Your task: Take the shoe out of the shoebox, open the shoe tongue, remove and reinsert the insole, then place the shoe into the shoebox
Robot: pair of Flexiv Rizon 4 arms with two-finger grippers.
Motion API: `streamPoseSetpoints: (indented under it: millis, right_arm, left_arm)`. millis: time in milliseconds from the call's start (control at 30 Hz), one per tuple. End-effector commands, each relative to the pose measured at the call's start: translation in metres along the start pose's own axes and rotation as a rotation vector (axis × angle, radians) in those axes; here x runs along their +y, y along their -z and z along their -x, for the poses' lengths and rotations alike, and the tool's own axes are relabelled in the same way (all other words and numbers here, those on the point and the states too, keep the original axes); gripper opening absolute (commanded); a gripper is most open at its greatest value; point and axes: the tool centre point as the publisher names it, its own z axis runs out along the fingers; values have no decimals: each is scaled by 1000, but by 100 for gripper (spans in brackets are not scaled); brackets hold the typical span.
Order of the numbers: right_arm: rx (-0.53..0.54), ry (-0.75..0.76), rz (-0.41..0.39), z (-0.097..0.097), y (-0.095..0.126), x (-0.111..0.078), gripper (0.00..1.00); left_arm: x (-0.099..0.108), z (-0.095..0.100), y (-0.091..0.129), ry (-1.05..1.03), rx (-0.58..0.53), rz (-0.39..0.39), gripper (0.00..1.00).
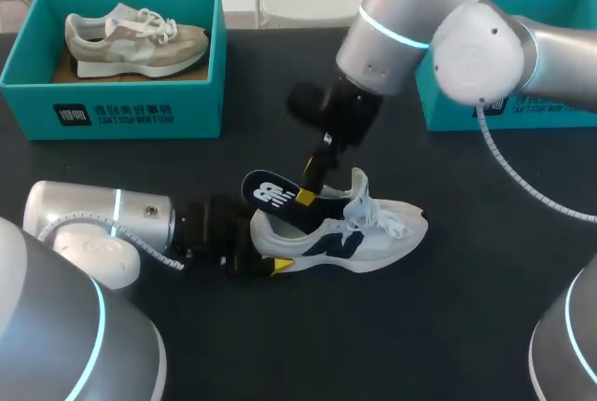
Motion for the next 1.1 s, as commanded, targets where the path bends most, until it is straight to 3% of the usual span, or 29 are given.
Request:
streamPoseSetpoints:
  millis: [33, 467, 900, 1100]
  right_arm:
    - [48, 0, -4, 4, -3, 3, 100]
    - [87, -26, 47, -9, 2, 6, 100]
    - [188, 42, 86, -15, -31, 18, 100]
    - [211, 53, 86, -17, -41, 19, 92]
  left_arm:
    - [3, 1, -3, 0, -1, 3, 0]
    - [3, 1, -3, 0, -1, 3, 0]
    - [3, 1, -3, 0, -1, 3, 0]
    - [3, 1, -3, 0, -1, 3, 0]
